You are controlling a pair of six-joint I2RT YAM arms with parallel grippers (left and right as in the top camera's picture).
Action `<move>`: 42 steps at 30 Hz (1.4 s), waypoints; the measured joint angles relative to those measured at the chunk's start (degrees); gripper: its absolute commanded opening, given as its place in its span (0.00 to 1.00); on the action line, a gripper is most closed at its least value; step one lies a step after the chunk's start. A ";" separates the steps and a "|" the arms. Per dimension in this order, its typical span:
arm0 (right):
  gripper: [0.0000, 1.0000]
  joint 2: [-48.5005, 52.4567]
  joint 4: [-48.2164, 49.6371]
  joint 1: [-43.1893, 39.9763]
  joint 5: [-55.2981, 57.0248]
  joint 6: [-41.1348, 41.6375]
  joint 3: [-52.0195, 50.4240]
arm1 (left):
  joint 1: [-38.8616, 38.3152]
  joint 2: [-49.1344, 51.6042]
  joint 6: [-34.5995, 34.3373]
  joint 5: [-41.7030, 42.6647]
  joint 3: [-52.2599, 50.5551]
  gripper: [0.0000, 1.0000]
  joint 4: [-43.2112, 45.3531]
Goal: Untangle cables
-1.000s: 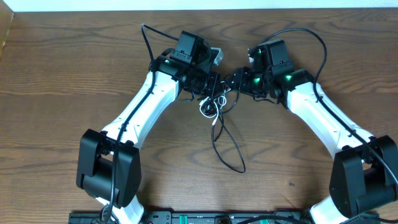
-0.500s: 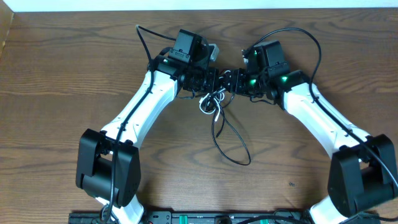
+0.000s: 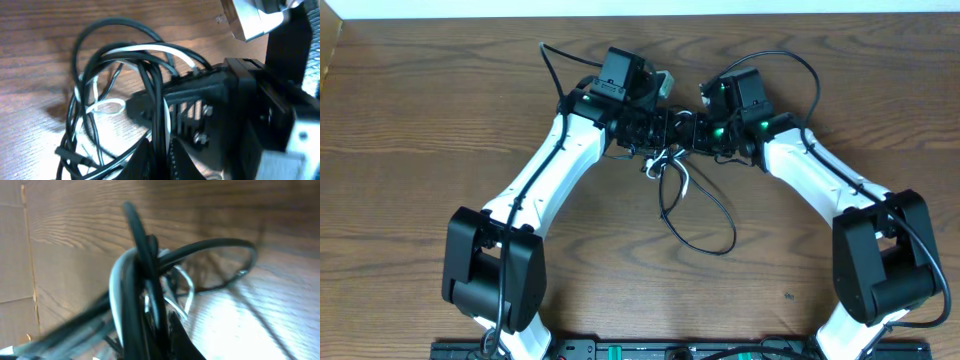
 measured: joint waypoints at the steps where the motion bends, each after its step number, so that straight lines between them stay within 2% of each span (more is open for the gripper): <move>1: 0.01 0.00 -1.25 -0.57 0.04 -0.11 0.07 | 0.42 0.00 0.00 0.48 0.00 0.08 -0.09; 9: 0.01 0.00 -10.58 -7.08 4.68 -3.67 0.13 | 7.23 -2.75 0.04 2.40 0.00 0.07 -1.14; 23: 0.01 -0.02 -15.69 -7.61 8.92 -7.02 1.18 | 15.50 -18.05 0.28 2.80 -1.29 0.08 -2.60; 28: 0.01 3.39 -19.41 -16.17 18.38 -7.72 -0.94 | 27.78 -28.83 -0.02 -1.92 -0.02 0.07 0.98; 30: 0.01 3.56 -19.98 -18.32 19.28 -8.17 -1.27 | 29.66 -31.54 -0.74 -2.29 0.59 0.08 2.12; 35: 0.01 3.52 -19.39 -20.85 14.25 -14.23 -1.27 | 33.14 -33.97 -2.29 -2.60 0.90 0.07 0.55; 42: 0.01 3.28 -19.08 -18.18 -0.52 -25.57 -1.20 | 27.23 -28.59 -1.81 -2.56 0.90 0.07 -5.40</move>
